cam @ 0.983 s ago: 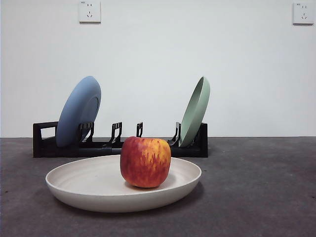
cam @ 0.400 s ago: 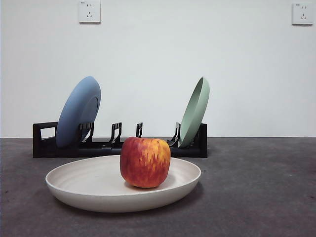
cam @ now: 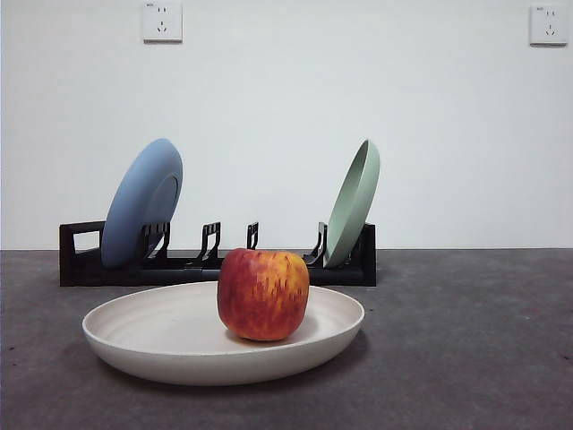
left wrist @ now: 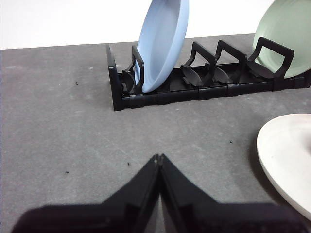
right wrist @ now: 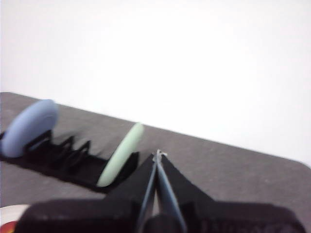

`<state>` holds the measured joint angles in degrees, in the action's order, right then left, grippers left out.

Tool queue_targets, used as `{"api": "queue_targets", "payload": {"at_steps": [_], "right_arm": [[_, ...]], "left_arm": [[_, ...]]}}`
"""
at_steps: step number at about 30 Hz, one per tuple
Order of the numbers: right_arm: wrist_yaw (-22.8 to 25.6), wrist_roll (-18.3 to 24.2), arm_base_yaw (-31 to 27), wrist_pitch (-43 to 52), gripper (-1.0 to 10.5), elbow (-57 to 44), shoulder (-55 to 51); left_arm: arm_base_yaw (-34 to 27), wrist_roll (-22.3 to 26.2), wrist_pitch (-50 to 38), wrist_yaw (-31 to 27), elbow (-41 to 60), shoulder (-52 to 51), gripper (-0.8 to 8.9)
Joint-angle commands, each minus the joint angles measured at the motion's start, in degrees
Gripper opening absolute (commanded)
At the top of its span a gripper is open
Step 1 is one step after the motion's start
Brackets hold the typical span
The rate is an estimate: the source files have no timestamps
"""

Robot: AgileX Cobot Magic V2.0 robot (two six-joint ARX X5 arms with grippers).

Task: Take the yellow plate from the plate rack,put the plate on the table,take the apple from the table,put the apple in the plate

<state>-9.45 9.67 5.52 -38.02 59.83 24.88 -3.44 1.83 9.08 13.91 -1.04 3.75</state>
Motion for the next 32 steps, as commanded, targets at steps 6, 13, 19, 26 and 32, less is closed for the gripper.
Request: {"api": "queue_targets", "payload": {"at_steps": [6, 13, 19, 26, 32], "right_arm": [[0.0, -4.2, -1.1, 20.7, 0.0, -29.8, -11.5], [0.0, -7.3, -1.0, 29.6, 0.0, -47.6, -19.7], [0.0, -7.4, -1.0, 29.7, 0.0, -55.2, -24.0], [0.0, -8.2, -1.0, 28.3, 0.0, -59.0, -24.4], [-0.4, -8.6, -1.0, 28.2, 0.0, -59.0, -24.4]], "left_arm": [[-0.2, -0.5, -0.4, 0.0, 0.6, 0.0, -0.03], [-0.2, -0.5, -0.3, 0.0, 0.6, 0.0, -0.03], [-0.2, -0.5, -0.3, 0.0, 0.6, 0.0, -0.03], [-0.2, -0.5, -0.3, 0.0, 0.6, 0.0, -0.03], [-0.2, -0.5, -0.3, 0.0, 0.6, 0.1, -0.03]]}}
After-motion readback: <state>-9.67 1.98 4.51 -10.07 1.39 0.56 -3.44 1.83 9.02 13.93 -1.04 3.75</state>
